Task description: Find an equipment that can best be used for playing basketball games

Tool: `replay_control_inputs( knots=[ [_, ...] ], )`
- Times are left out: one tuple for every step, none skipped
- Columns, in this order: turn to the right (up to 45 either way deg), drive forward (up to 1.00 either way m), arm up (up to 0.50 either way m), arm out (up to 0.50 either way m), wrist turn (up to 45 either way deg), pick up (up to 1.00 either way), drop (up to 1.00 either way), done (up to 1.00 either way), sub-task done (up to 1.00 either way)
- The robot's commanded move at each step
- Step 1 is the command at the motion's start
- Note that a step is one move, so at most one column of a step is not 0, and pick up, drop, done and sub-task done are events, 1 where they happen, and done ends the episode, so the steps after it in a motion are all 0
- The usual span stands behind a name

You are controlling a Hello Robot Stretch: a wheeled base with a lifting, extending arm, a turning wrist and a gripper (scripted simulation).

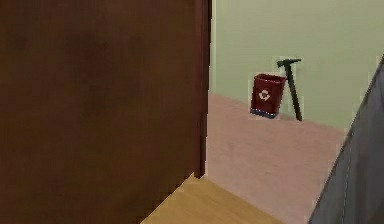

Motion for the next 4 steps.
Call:
replay_control_inputs(
  knots=[
    [-45.0,0.0,0.0,0.0,0.0,0.0,0.0,0.0,0.0],
    [-6.0,0.0,0.0,0.0,0.0,0.0,0.0,0.0,0.0],
    [0.0,0.3,0.0,0.0,0.0,0.0,0.0,0.0,0.0],
    [45.0,0.0,0.0,0.0,0.0,0.0,0.0,0.0,0.0]
  ],
)
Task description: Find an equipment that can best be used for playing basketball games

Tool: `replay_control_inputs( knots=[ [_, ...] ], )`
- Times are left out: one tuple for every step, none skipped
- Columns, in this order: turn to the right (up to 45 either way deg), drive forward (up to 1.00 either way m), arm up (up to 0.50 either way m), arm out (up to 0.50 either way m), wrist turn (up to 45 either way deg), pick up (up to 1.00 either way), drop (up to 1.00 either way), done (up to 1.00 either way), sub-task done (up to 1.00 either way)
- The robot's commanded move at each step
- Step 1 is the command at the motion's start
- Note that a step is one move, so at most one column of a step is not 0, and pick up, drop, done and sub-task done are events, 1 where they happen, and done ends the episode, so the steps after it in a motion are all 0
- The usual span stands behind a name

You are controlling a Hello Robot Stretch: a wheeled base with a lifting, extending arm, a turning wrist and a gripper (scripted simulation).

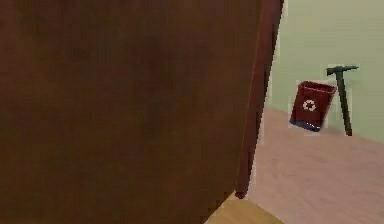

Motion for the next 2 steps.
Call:
replay_control_inputs(
  knots=[
    [30.0,0.0,0.0,0.0,0.0,0.0,0.0,0.0,0.0],
    [0.0,1.0,0.0,0.0,0.0,0.0,0.0,0.0,0.0]
  ],
)
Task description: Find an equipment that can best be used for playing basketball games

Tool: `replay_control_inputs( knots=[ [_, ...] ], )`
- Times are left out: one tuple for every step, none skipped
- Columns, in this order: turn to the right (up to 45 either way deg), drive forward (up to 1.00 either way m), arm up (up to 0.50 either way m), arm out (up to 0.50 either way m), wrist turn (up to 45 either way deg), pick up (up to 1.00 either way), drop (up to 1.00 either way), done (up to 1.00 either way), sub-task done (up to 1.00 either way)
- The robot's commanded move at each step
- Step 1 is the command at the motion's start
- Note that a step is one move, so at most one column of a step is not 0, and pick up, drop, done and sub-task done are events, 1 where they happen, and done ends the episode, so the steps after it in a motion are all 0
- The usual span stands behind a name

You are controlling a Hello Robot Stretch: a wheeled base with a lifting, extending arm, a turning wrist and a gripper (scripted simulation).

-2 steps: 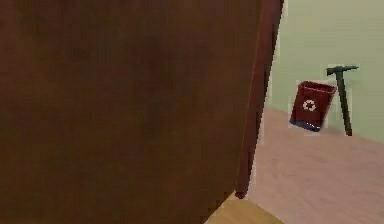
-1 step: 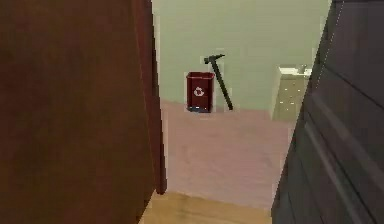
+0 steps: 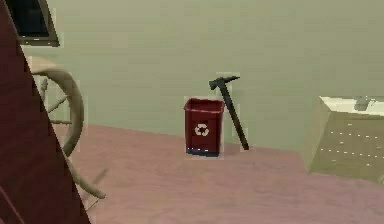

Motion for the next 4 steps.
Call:
replay_control_inputs(
  knots=[
    [0.0,0.35,0.0,0.0,0.0,0.0,0.0,0.0,0.0],
    [-15.0,0.0,0.0,0.0,0.0,0.0,0.0,0.0,0.0],
    [0.0,0.85,0.0,0.0,0.0,0.0,0.0,0.0,0.0],
    [-33.0,0.0,0.0,0.0,0.0,0.0,0.0,0.0,0.0]
  ],
)
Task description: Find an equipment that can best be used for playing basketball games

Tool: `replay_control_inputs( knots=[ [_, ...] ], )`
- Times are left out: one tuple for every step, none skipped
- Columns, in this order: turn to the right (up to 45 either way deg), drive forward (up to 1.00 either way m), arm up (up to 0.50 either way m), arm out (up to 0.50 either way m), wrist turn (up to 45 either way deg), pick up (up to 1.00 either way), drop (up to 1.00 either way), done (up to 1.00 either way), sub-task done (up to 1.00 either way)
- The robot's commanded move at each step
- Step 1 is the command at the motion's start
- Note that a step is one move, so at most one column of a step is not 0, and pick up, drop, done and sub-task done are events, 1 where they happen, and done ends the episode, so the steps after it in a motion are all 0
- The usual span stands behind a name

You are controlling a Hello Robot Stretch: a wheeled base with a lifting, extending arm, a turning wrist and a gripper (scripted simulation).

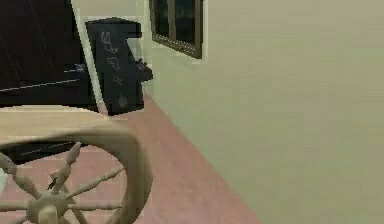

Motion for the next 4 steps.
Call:
replay_control_inputs(
  knots=[
    [0.0,0.35,0.0,0.0,0.0,0.0,0.0,0.0,0.0],
    [27.0,0.0,0.0,0.0,0.0,0.0,0.0,0.0,0.0],
    [0.0,0.35,0.0,0.0,0.0,0.0,0.0,0.0,0.0],
    [-45.0,0.0,0.0,0.0,0.0,0.0,0.0,0.0,0.0]
  ],
)
